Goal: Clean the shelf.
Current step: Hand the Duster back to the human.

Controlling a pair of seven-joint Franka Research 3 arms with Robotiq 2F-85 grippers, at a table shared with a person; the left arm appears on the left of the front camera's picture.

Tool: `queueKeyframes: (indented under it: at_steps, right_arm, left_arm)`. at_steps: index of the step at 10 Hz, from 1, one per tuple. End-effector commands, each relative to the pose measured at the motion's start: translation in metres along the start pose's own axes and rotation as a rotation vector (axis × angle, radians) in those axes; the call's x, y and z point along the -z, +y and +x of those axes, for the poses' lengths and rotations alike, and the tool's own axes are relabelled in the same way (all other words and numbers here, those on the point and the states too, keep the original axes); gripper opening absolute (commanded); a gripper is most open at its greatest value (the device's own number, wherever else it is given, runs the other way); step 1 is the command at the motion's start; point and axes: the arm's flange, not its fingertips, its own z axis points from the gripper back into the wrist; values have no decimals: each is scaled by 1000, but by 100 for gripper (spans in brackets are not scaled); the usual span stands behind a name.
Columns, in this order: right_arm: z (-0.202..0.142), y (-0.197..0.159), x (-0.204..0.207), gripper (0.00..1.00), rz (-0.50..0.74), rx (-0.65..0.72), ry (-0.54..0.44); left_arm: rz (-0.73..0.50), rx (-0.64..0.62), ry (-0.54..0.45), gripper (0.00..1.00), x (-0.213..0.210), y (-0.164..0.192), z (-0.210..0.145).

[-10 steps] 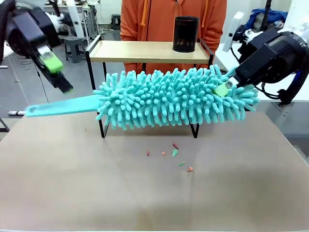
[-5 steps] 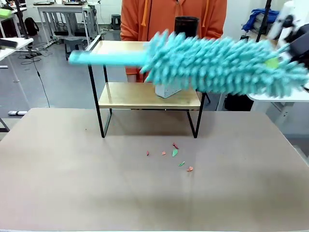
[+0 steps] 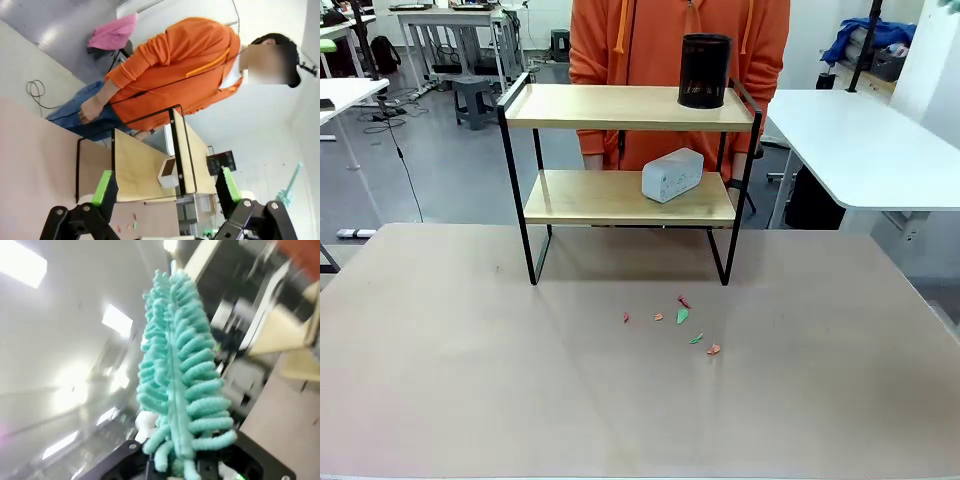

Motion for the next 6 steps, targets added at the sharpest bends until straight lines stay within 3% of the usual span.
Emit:
queueKeyframes:
  at_steps: [1, 3, 6]
  right_arm:
    - [-14, -15, -6, 0, -129, 17, -310]
    - [-17, -64, -19, 0, -253, 204, -325]
    - [-21, -152, -43, 0, -457, 428, -475]
  left_arm:
    - [-28, 12, 29, 100, -17, 3, 13]
    - [-28, 12, 29, 100, -17, 3, 13]
    - [-28, 12, 29, 100, -17, 3, 13]
